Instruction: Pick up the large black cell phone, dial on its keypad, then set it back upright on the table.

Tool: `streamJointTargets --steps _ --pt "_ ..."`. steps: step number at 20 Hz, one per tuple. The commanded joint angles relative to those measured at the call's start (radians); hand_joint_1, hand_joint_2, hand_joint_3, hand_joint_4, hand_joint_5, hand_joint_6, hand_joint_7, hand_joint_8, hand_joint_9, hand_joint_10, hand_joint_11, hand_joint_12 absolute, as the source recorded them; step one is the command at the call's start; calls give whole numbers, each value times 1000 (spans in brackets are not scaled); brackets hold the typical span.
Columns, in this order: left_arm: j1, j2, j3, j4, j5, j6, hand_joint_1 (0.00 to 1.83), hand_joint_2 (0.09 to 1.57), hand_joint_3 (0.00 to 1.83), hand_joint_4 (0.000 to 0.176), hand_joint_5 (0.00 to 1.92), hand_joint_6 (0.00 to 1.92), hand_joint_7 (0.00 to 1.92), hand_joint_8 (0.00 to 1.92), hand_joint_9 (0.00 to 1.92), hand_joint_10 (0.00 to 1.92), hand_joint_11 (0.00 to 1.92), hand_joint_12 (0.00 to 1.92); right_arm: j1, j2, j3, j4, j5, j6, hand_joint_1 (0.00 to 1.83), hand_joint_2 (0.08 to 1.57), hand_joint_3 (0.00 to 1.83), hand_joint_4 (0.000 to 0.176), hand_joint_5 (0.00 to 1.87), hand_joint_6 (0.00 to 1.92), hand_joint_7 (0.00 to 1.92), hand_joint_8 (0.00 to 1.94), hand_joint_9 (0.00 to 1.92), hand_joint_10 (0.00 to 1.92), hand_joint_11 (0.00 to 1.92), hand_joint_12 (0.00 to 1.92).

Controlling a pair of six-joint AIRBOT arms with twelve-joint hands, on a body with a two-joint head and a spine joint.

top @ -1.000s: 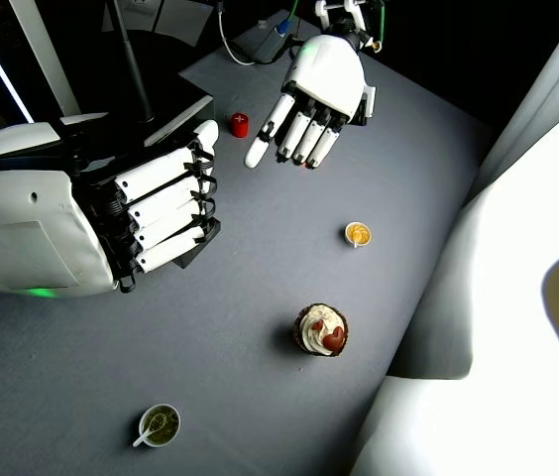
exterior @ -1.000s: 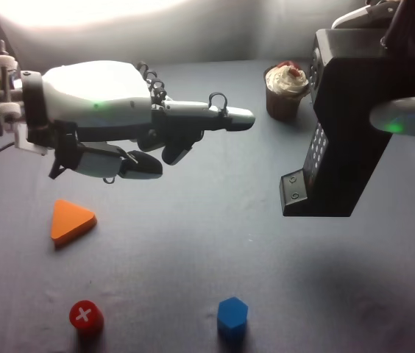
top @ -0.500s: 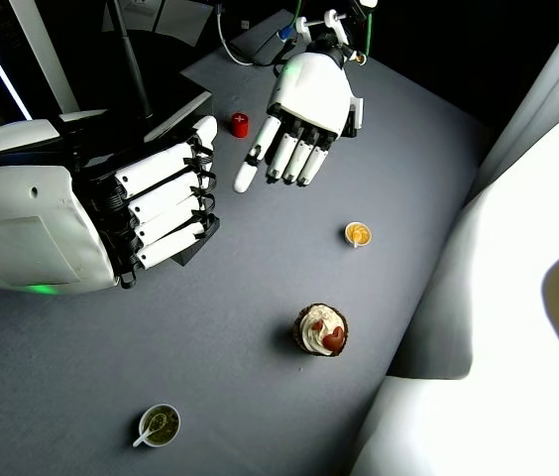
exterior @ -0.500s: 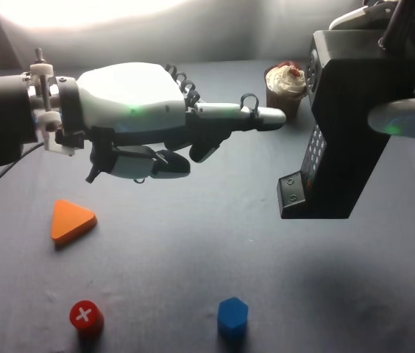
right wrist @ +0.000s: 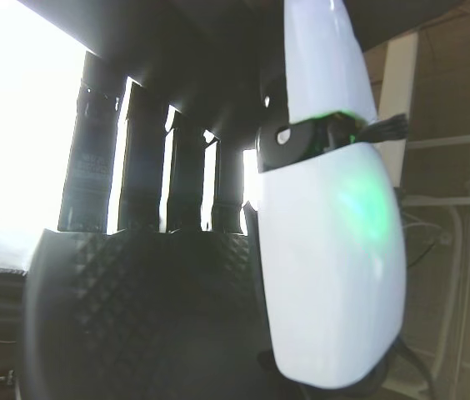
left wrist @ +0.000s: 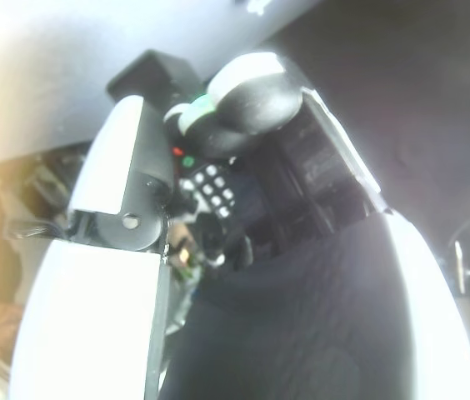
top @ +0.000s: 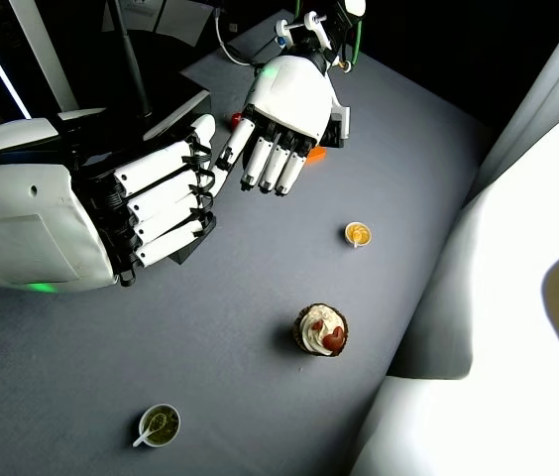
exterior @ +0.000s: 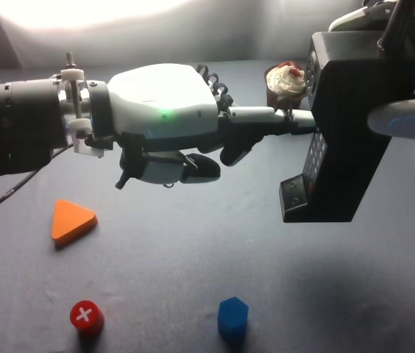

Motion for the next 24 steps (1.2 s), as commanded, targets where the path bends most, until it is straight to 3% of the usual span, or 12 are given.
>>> streamJointTargets --steps 1,11,14,18,21,24 --pt "-28 -8 -15 -60 -95 0 1298 1278 1 109 0 0 647 1562 839 1921 963 1921 18 8 -2 30 148 22 1493 1083 0 0 975 781 995 844 1030 984 880 1542" --pt "24 107 7 -67 -173 -44 1296 1281 1 103 0 0 646 1567 836 1921 965 1921 16 8 -1 29 149 16 1492 1084 0 0 965 811 987 846 1030 973 882 1539" --pt "23 97 9 -106 -207 -11 1295 1282 1 102 0 0 644 1569 804 1921 935 1921 15 2 1 27 148 16 1493 1083 0 0 973 796 986 854 1035 968 874 1544" --pt "23 66 21 -94 -297 -59 1296 1285 2 110 0 0 636 1580 817 1921 942 1921 15 3 1 27 149 16 1493 1083 0 0 969 804 985 849 1038 964 885 1534" --pt "23 56 24 -80 -301 -75 1292 1291 3 122 0 0 625 1594 827 1921 949 1921 15 2 1 27 149 13 1494 1078 0 0 980 774 999 832 1052 946 887 1528" --pt "23 36 27 -65 -295 -75 1292 1291 2 117 0 0 627 1593 828 1921 953 1921 15 2 0 27 149 12 1493 1086 0 0 969 792 976 872 1025 987 878 1543"
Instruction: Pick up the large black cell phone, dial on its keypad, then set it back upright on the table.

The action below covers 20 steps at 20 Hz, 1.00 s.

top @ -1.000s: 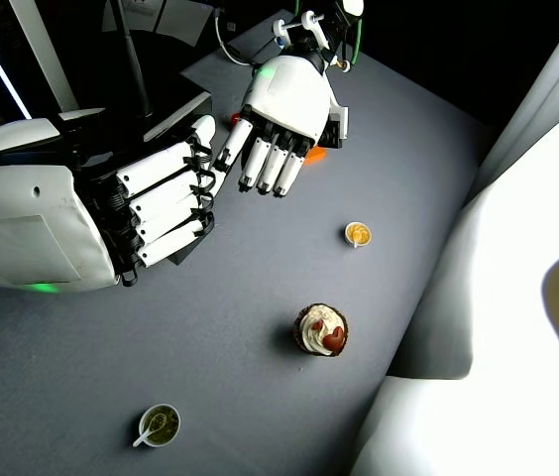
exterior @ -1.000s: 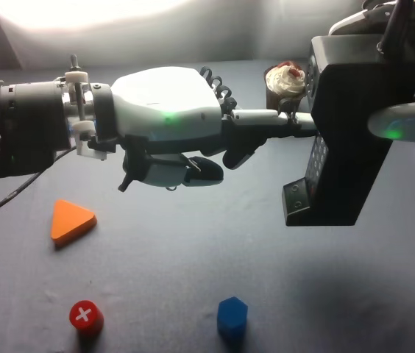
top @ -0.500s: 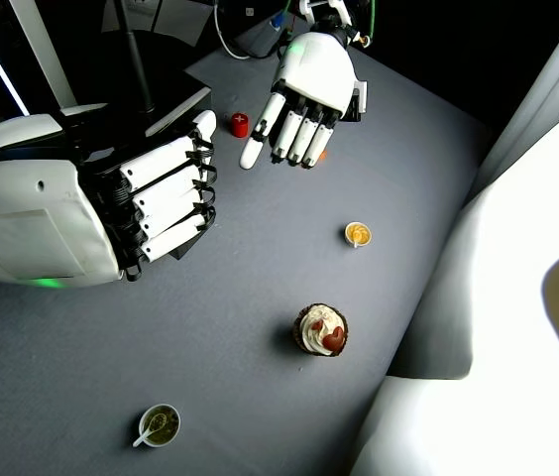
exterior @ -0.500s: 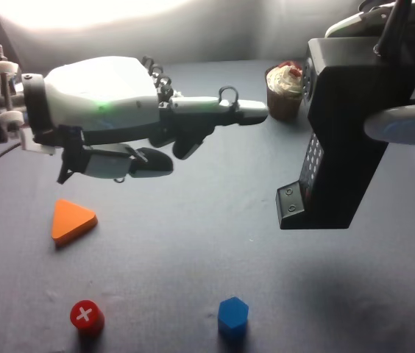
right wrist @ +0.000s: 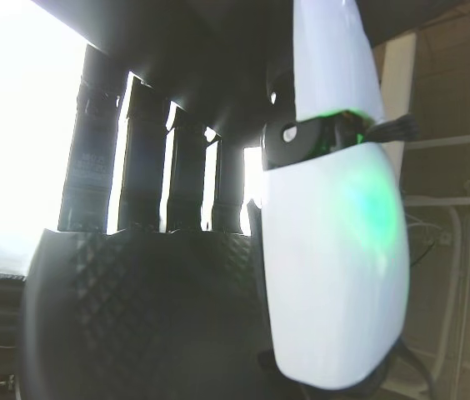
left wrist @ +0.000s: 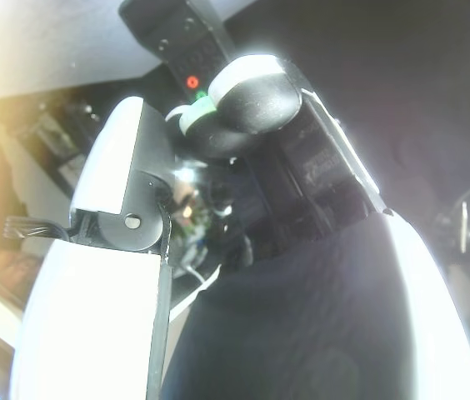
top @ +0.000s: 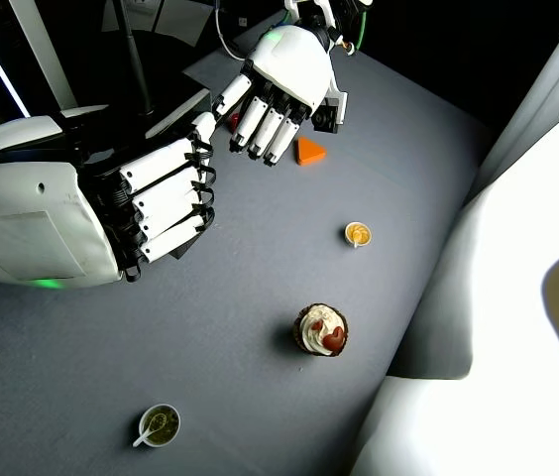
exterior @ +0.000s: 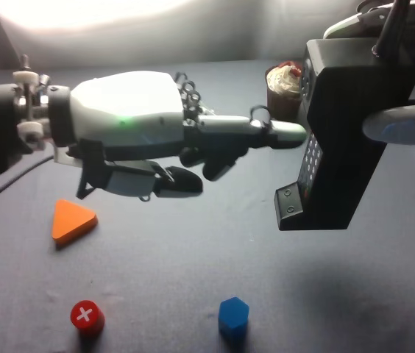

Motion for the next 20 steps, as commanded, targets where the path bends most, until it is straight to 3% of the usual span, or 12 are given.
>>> streamJointTargets --steps 1,9,13,16,18,20 --pt "-23 -7 -2 -64 -69 -1 1291 1292 2 115 0 0 624 1594 830 1921 964 1921 15 11 1 27 149 19 1493 1080 0 0 983 783 991 835 1040 958 890 1528" --pt "-28 -80 18 -39 -75 -5 1296 1283 0 115 0 0 643 1568 832 1921 942 1921 14 13 3 28 151 15 1492 1088 0 0 946 836 977 857 1030 984 877 1549" --pt "-11 -11 27 -43 -85 -53 1297 1282 0 117 0 0 644 1566 819 1921 930 1921 8 7 24 28 168 15 1492 1089 0 0 953 829 973 876 1016 998 875 1542" --pt "18 50 36 -81 -98 -100 1297 1284 0 108 0 0 639 1572 819 1921 938 1921 -6 -7 59 28 191 13 1493 1088 0 0 946 836 977 870 1028 983 877 1540" --pt "48 80 34 -147 -129 -174 1297 1284 0 103 0 0 639 1572 836 1921 956 1921 -24 -28 101 29 233 13 1492 1091 1 0 942 841 963 890 1025 989 873 1546" --pt "82 105 14 -245 -123 -307 1301 1279 0 102 4 1 650 1558 818 1921 908 1921 -32 -44 124 53 246 13 1490 1095 0 0 946 840 961 892 1002 1026 859 1567"
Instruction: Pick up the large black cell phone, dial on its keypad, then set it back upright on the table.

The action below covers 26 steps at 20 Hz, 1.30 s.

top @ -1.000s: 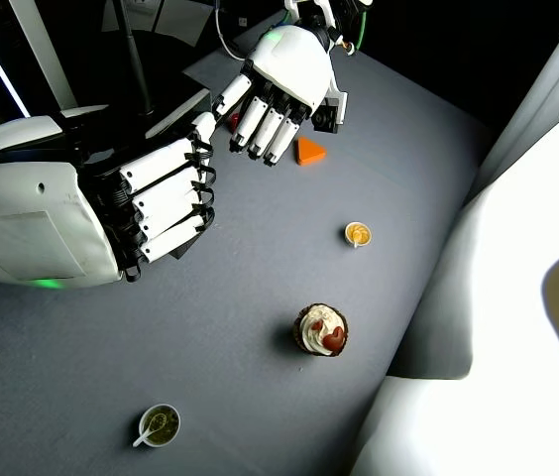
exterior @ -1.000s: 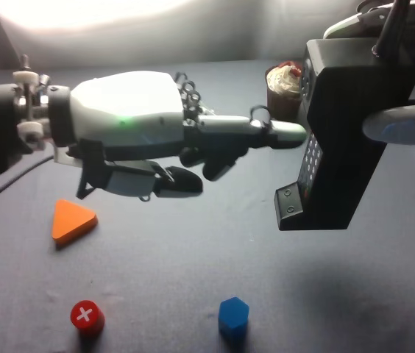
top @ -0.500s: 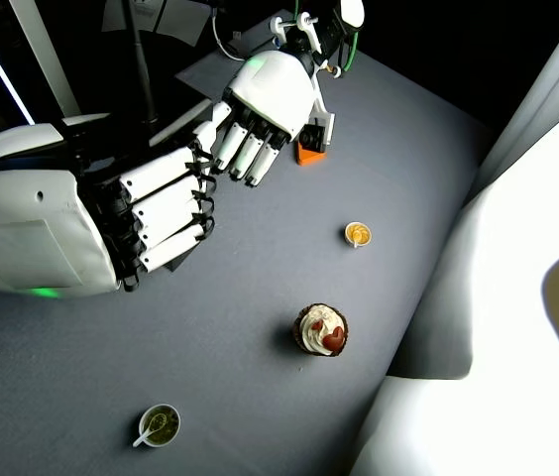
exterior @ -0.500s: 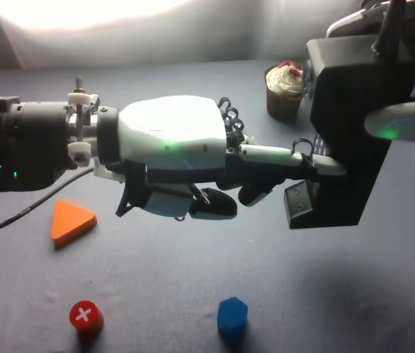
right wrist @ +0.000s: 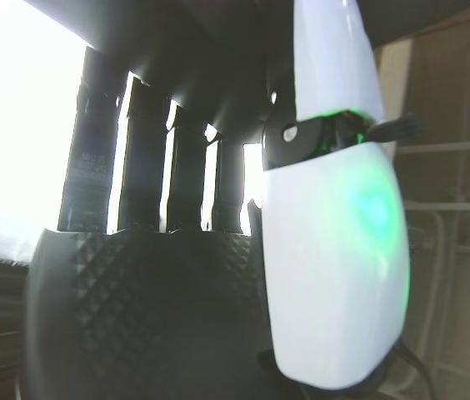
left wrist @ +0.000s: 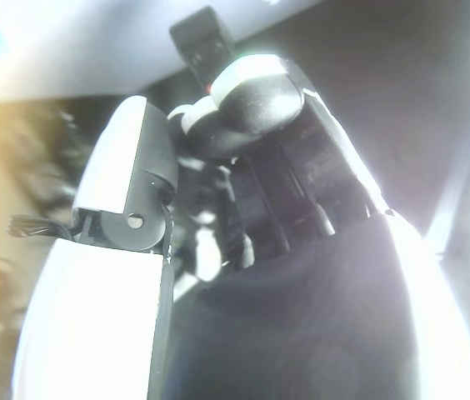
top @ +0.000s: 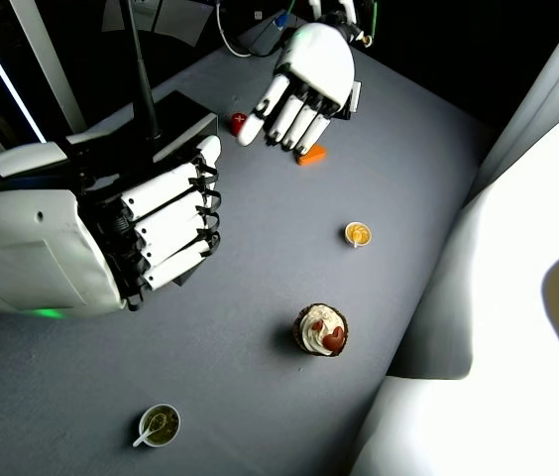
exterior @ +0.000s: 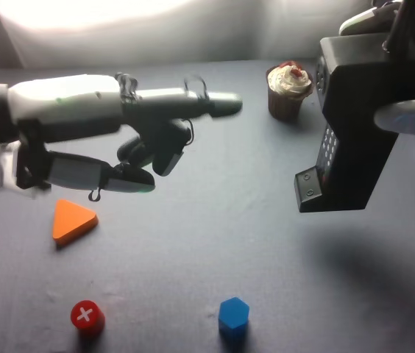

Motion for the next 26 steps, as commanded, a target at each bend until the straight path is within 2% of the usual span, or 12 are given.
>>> streamJointTargets --steps 1,2,3,6,9,10,11,13,14,15,19,26 --pt "-4 19 -17 -137 -77 -74 1303 1277 0 94 6 2 654 1553 828 1921 911 1921 3 7 8 56 170 23 1492 1090 0 0 954 824 984 858 1018 1001 864 1559" --pt "8 26 -30 -173 -68 -116 1303 1277 0 94 6 2 654 1553 828 1921 911 1921 -2 4 11 57 173 23 1492 1090 0 0 954 824 984 858 1018 1001 864 1559" --pt "12 38 -51 -203 -63 -163 1303 1272 0 57 44 13 664 1536 915 1921 1013 1921 -15 -3 18 57 187 22 1491 1091 1 0 953 844 976 863 1007 1005 860 1560" --pt "-13 60 -95 -195 -18 -242 1272 1277 0 37 82 10 659 1521 667 1760 531 1921 -29 -21 34 57 201 20 1491 1093 0 0 970 818 966 880 1005 1013 843 1571" --pt "-7 80 -98 -152 -14 -286 503 1296 10 20 189 6 626 460 566 953 346 1505 -46 -35 45 60 210 20 1490 1097 1 0 962 846 948 902 979 1042 849 1568" --pt "2 90 -99 -158 -10 -288 354 1287 1 53 280 11 629 196 545 621 293 1305 -51 -39 46 60 210 20 1490 1102 0 0 944 886 942 911 983 1030 829 1583" --pt "15 93 -103 -197 -15 -287 306 1245 0 81 341 9 624 66 555 356 273 1161 -55 -41 47 61 211 20 1491 1096 0 0 957 868 964 879 1000 1004 834 1571" --pt "23 95 -110 -241 -34 -287 212 1206 0 52 338 0 420 2 358 56 29 900 -61 -45 51 61 217 20 1488 1106 0 0 925 939 955 875 974 1044 815 1594" --pt "23 96 -110 -241 -48 -290 212 1206 0 52 338 0 420 2 358 56 29 900 -62 -48 55 61 219 20 1488 1106 0 0 925 939 955 875 974 1044 815 1594" --pt "23 100 -109 -241 -62 -295 100 1236 6 7 331 1 334 1 277 5 0 650 -62 -53 62 61 222 20 1489 1106 0 0 905 978 956 861 990 1031 814 1593" --pt "-15 110 -102 -233 -12 -303 0 1163 0 0 191 2 129 4 76 0 0 219 -67 -72 93 79 228 20 1490 1096 0 0 938 886 961 872 1003 1022 852 1562" --pt "-27 119 -119 -185 58 -338 0 1124 0 0 139 1 119 1 100 3 0 178 -91 -97 105 95 248 15 1486 1130 0 0 846 1034 892 967 974 1068 781 1627"
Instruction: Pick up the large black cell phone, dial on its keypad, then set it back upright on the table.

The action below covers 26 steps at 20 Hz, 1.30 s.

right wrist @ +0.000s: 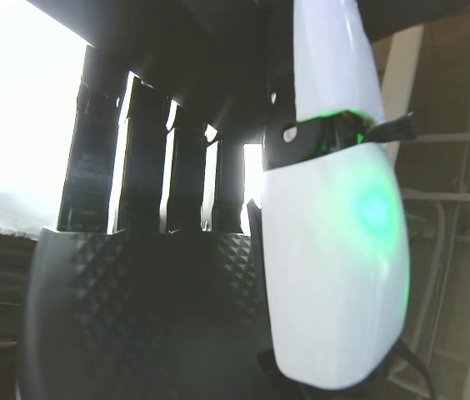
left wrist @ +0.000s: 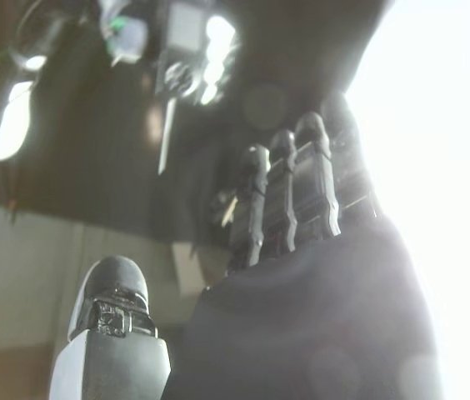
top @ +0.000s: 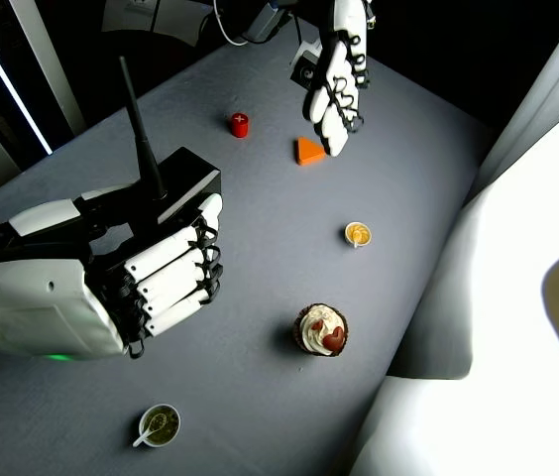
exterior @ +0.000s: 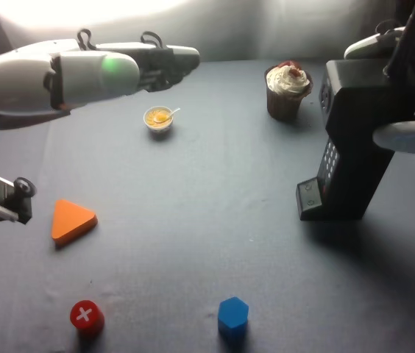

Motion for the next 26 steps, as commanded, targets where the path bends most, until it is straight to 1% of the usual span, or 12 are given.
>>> streamJointTargets --steps 1,3,5,6,12,14,15,17,19,24,25,26 --pt "-26 8 -13 -73 -110 -11 0 1127 2 0 138 0 121 1 104 3 0 186 4 7 4 41 154 21 1489 1111 3 0 880 990 924 919 1000 1029 811 1597" --pt "-14 10 -24 -94 -113 -8 0 1129 2 0 146 3 122 2 105 3 0 187 0 6 4 45 159 21 1489 1114 0 0 865 1018 926 914 998 1029 814 1593" --pt "10 10 -26 -130 -113 -8 0 1142 6 2 138 0 117 0 96 0 0 153 -7 4 7 47 159 21 1476 1186 0 0 707 1226 778 1086 842 1228 678 1702" --pt "22 9 -25 -131 -107 -10 0 1143 4 2 144 1 123 1 103 2 0 181 -12 3 8 47 161 21 1486 1133 0 0 825 1084 891 953 960 1077 779 1624" --pt "32 0 -28 -139 -98 -14 0 1147 1 4 166 2 144 3 128 4 0 232 -36 3 14 47 169 21 1477 1186 0 0 687 1233 759 1129 860 1192 689 1695" --pt "28 -2 -35 -145 -97 -15 0 1147 1 6 156 0 132 2 113 0 0 189 -41 2 17 47 169 21 1478 1182 0 0 694 1221 771 1111 871 1176 689 1692" --pt "26 -3 -40 -145 -97 -15 0 1148 1 6 152 0 130 1 110 0 0 186 -43 2 17 46 169 21 1486 1134 0 0 818 1071 873 995 971 1054 784 1629" --pt "23 -1 -53 -145 -98 -15 0 1150 1 2 155 3 145 4 122 6 0 185 -49 1 18 38 169 21 1478 1183 0 0 705 1209 781 1096 864 1196 677 1701" --pt "23 1 -60 -150 -99 -15 0 1148 0 5 147 0 146 3 119 3 0 190 -55 2 20 16 169 23 1489 1109 0 0 864 1017 934 896 1021 979 831 1576" --pt "21 0 -68 -159 -100 -15 0 1152 1 0 165 1 159 4 132 1 0 276 -61 1 21 -31 167 25 1490 1108 1 0 859 1007 928 919 1033 969 828 1579" --pt "24 0 -68 -166 -100 -15 0 1153 1 0 155 1 155 1 126 0 0 261 -61 1 21 -35 166 25 1480 1167 2 0 735 1163 810 1056 896 1153 708 1675" --pt "26 0 -68 -171 -99 -15 0 1154 1 0 155 1 163 3 135 3 0 287 -61 0 20 -36 165 25 1487 1129 0 0 839 1038 892 973 970 1065 780 1630"
